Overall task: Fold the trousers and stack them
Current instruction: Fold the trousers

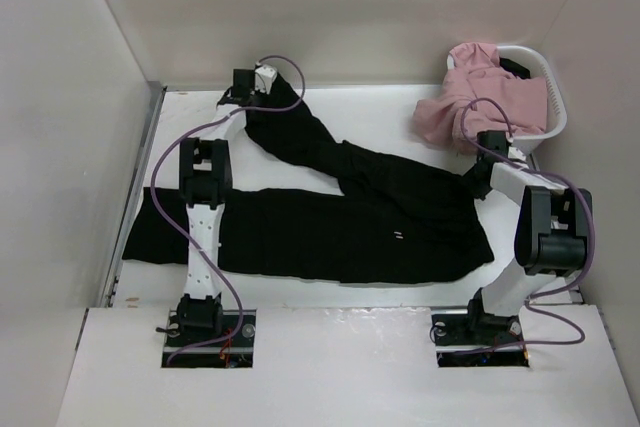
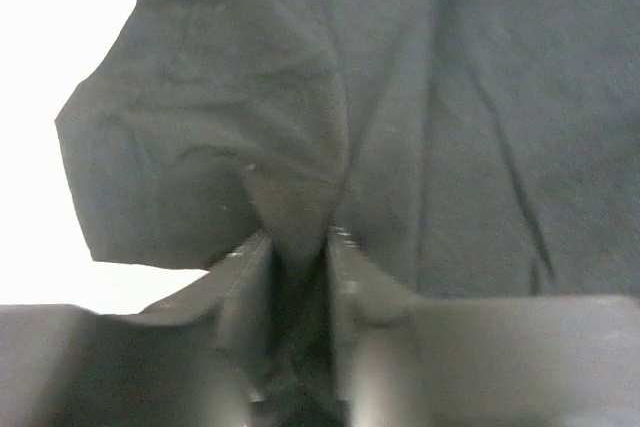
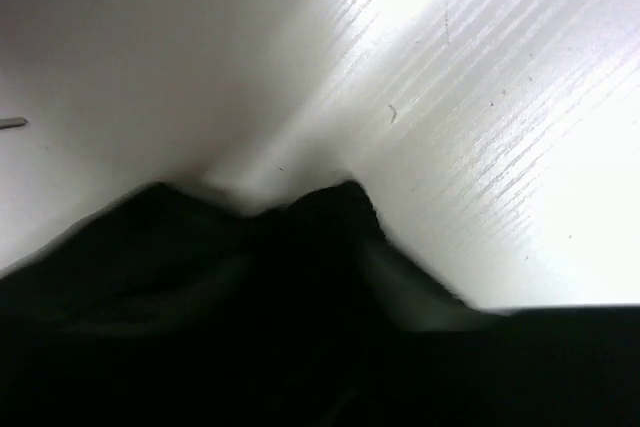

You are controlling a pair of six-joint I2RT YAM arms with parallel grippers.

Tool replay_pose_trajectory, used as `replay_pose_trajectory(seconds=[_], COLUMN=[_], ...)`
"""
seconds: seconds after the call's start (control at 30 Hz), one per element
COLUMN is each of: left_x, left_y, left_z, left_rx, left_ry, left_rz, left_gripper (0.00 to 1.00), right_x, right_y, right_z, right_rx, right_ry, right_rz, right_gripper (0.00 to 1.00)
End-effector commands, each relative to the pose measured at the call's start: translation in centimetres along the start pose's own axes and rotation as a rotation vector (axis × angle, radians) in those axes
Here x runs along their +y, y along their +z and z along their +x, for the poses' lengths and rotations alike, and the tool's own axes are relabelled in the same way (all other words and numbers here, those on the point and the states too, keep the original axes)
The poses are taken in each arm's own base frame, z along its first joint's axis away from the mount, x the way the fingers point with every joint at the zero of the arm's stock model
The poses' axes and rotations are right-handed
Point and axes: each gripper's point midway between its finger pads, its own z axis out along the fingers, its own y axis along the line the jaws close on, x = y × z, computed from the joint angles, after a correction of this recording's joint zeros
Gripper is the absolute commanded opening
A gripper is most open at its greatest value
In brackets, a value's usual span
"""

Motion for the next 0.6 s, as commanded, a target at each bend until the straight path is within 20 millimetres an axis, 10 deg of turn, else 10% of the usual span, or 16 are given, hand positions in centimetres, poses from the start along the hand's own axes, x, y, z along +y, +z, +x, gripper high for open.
replay_pose_trajectory(seconds=[0.0, 0.07, 0.2, 0.4, 0.57], left_x=[-1.5, -0.8, 3.3, 8.1, 8.3], left_y=[0.1, -0.6, -4.3, -14.4, -20.0], left_z=[4.6, 6.2, 7.9, 6.5, 4.5], left_rx=[0.142, 0.185, 0.229, 0.210, 0.155], left_ry=[0.140, 0.171, 0.155, 0.146, 0.163], left_rz=[0.012, -0.008, -0.093, -0.150, -0.111], left_gripper=[0.15, 0.05, 0.00, 0.00, 0.35], right_x=[0.9, 0.7, -0.3, -0.2, 0.5], right_y=[-0.4, -0.8, -2.2, -8.4, -11.3], right_z=[-0.4, -0.4, -0.4, -2.8, -3.0], right_rx=[-0.014, -0.022, -0.046, -0.206, -0.250], right_ry=[0.039, 0.042, 0.048, 0.043, -0.003], right_rz=[-0.025, -0.032, -0.050, -0.194, -0.284], right_gripper=[0.19, 0.01, 0.00, 0.00, 0.00])
